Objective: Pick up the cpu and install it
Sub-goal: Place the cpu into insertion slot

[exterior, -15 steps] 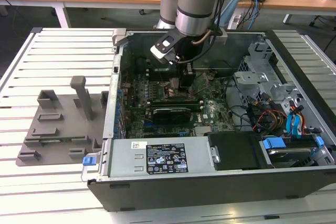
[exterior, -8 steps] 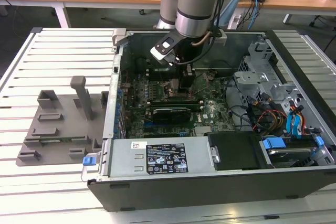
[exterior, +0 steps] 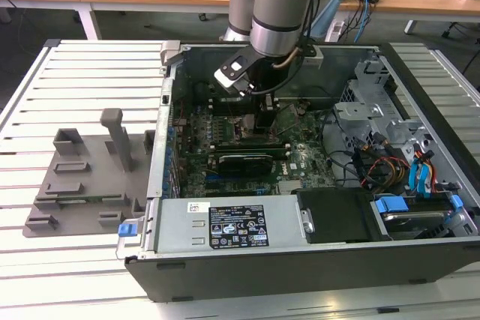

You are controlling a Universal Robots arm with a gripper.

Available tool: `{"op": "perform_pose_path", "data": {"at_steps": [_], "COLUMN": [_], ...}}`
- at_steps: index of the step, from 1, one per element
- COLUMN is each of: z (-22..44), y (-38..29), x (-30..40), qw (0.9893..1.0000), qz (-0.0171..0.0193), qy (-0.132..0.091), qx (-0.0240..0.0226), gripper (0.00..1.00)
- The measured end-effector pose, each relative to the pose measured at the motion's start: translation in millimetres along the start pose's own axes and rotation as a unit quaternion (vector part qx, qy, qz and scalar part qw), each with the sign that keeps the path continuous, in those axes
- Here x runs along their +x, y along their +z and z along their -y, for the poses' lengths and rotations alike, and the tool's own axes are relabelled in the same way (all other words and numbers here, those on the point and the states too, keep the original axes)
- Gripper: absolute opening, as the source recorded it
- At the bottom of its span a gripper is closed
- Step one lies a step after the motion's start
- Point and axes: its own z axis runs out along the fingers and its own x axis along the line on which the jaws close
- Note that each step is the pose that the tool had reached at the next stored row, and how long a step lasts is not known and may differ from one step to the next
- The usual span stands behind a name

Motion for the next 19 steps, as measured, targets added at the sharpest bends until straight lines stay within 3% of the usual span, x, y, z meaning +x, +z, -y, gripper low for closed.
{"op": "perform_pose_path", "data": {"at_steps": [7,15,16,19], "z": [1.4,1.5,1.4,1.6], "y": [12.2,19.7,19.8,18.3], "x": [0.5,1.1,1.2,1.1], "qw": [1.0,1.0,1.0,1.0], "qz": [0.0002,-0.0001,-0.0001,0.0], "qy": [0.002,0.003,0.003,0.003], "qx": [0.0001,-0.0001,0.0,0.0], "gripper": [0.55,0.55,0.62,0.62]}}
